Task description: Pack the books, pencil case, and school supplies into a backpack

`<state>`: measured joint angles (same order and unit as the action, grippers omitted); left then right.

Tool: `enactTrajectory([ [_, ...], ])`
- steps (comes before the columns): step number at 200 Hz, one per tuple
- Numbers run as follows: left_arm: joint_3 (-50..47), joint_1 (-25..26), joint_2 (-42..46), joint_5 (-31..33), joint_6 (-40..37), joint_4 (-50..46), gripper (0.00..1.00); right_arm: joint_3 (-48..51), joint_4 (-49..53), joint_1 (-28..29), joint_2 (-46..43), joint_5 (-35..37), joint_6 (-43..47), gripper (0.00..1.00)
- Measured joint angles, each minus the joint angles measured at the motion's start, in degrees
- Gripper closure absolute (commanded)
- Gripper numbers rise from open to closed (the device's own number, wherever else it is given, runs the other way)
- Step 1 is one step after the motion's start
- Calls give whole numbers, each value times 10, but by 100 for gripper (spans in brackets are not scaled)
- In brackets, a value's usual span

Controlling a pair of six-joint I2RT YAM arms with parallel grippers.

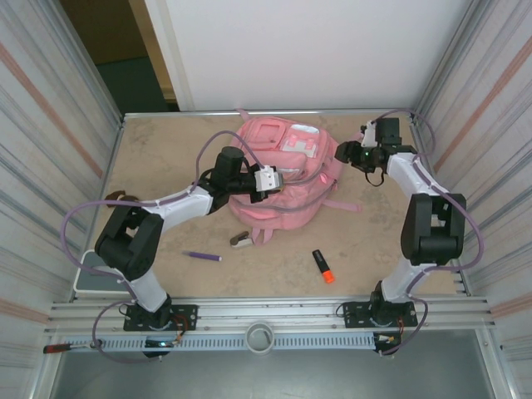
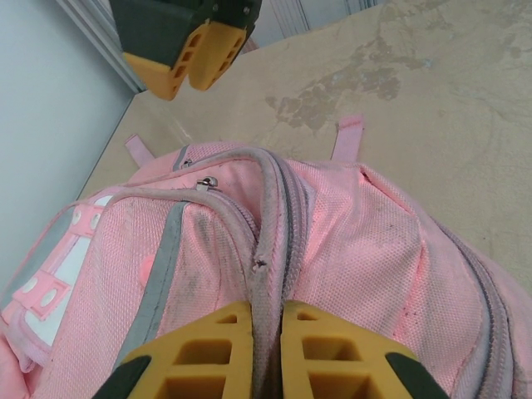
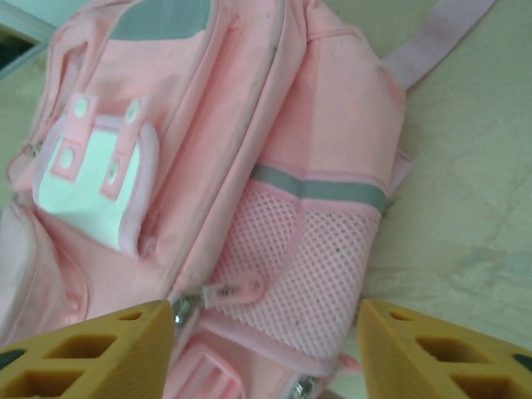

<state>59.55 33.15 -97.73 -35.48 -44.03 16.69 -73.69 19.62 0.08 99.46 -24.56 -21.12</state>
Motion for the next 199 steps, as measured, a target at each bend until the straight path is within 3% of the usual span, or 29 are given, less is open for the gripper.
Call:
enactTrajectory([
  [39, 0, 0, 0, 0, 0, -1, 92, -81, -42, 4, 111, -29, -70, 42],
  [80, 0, 3, 0, 2, -1, -2, 92, -154, -52, 19, 186, -43, -107, 60],
  [117, 0, 7, 0, 9, -1, -4, 91, -187, -50, 23, 232, -55, -119, 60],
  [164, 2, 13, -5, 17, -1, -7, 91, -196, -51, 22, 250, -66, -132, 95],
  [199, 41, 21, -36, 22, 4, -23, 87, -153, -94, 1, 227, -68, -145, 100],
])
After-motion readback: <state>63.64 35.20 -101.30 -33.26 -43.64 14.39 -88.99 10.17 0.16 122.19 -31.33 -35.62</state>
